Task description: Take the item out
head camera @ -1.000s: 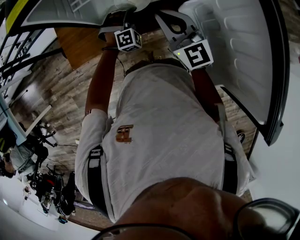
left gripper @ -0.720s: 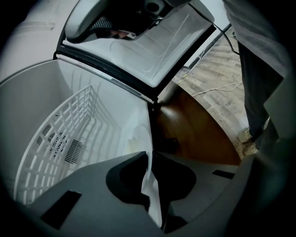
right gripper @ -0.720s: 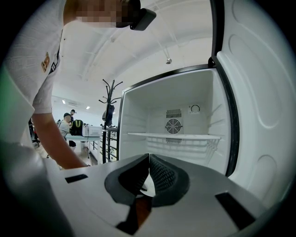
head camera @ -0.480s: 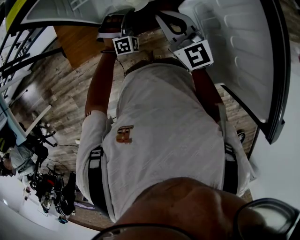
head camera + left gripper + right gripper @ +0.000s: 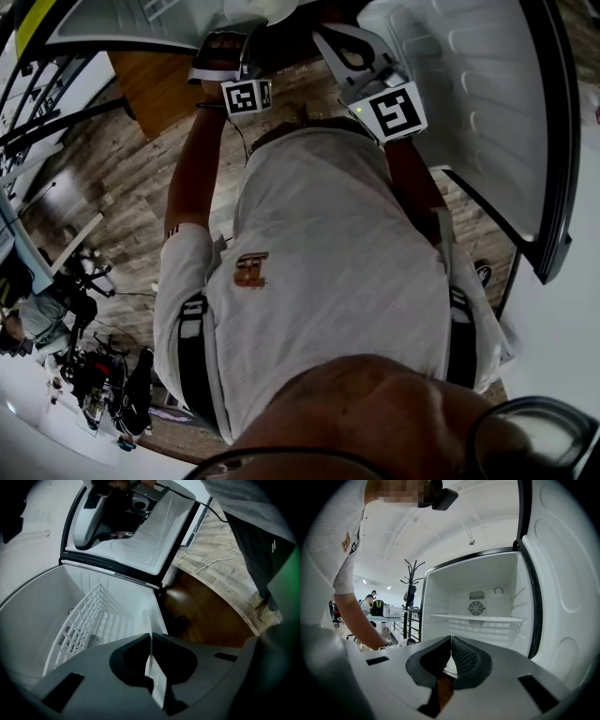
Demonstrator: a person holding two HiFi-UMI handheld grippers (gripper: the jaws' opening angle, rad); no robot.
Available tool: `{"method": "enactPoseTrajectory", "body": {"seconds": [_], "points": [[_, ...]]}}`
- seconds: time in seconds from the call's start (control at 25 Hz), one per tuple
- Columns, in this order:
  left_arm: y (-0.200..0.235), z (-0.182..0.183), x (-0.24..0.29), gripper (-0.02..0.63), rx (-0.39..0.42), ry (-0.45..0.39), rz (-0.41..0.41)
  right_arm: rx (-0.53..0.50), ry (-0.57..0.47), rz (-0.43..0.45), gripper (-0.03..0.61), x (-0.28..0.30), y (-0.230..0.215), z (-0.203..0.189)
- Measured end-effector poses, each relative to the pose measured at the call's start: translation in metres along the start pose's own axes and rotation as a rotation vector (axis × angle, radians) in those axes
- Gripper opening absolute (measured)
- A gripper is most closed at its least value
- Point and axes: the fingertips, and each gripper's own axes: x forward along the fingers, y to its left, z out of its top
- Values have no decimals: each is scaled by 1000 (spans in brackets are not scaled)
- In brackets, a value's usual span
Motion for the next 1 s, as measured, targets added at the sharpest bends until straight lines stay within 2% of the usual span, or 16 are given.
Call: {"method": "enactPoseTrajectory", "body": {"seconds": [0.36, 0.68, 0.84, 1.0], "points": [[33, 16, -29, 28, 11, -48, 38, 11, -33, -10, 34, 4, 1, 13], [63, 32, -79, 28, 58, -99, 82, 46, -95, -25, 34, -6, 12, 42], [62, 35, -96, 28, 83, -114, 103, 60, -108, -30, 34, -10, 18, 40], [81, 45, -105, 28, 93, -130, 132, 75, -129, -33, 34, -16, 12, 51]]}}
